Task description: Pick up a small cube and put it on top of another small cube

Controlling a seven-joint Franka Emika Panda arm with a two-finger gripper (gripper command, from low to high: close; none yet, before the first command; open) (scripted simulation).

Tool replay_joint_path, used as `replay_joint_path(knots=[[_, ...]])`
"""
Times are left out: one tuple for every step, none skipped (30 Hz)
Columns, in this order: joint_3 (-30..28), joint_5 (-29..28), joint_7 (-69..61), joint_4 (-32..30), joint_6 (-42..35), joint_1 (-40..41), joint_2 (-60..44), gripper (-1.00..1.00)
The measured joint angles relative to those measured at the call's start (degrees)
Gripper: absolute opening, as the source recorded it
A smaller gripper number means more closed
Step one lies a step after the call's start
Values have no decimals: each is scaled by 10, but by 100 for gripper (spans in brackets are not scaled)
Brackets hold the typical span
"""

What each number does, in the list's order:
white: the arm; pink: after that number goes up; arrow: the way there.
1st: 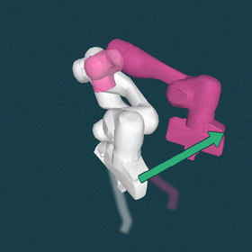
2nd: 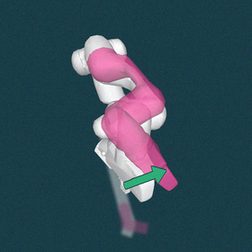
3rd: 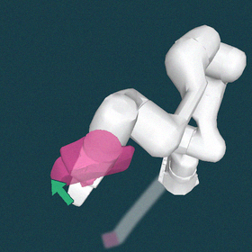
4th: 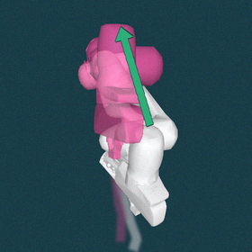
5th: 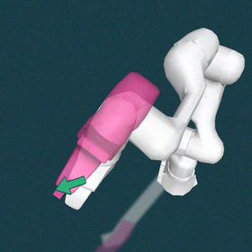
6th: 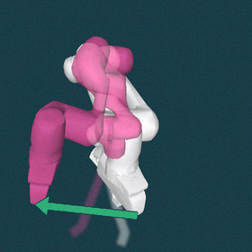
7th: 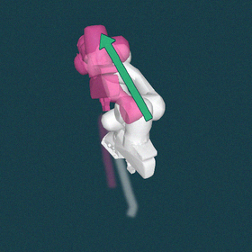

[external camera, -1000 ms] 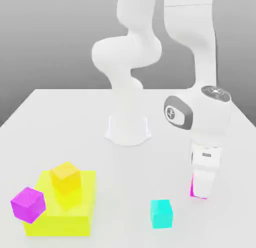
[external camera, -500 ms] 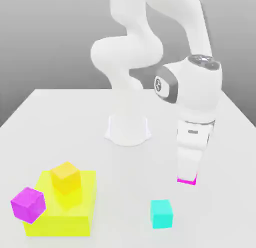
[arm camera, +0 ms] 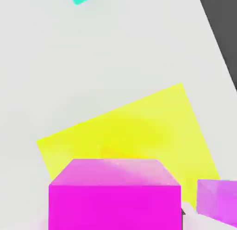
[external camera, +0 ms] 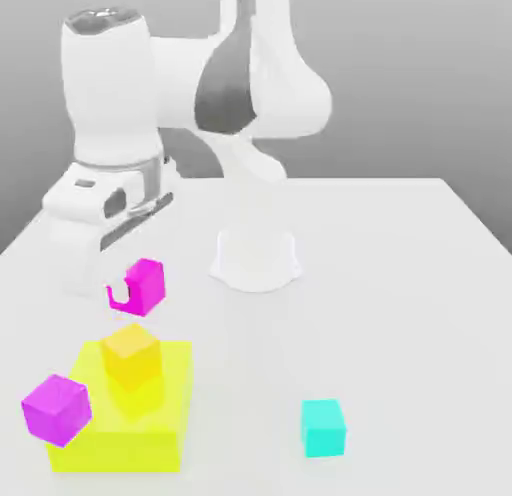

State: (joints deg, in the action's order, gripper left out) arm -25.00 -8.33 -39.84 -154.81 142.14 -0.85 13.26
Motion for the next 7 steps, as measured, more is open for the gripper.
replay_joint_path(knots=[[-4, 8, -7, -3, 18, -2, -16, -100], [-7, 15, -14, -7, 38, -5, -32, -100], [-10, 22, -20, -11, 58, -6, -49, -100], [-12, 26, -24, -14, 74, -7, -63, 100], [-12, 26, -24, -14, 74, -7, -63, 100], [-12, 26, -24, -14, 74, -7, -63, 100], [-12, 26, -24, -14, 74, -7, -63, 100]])
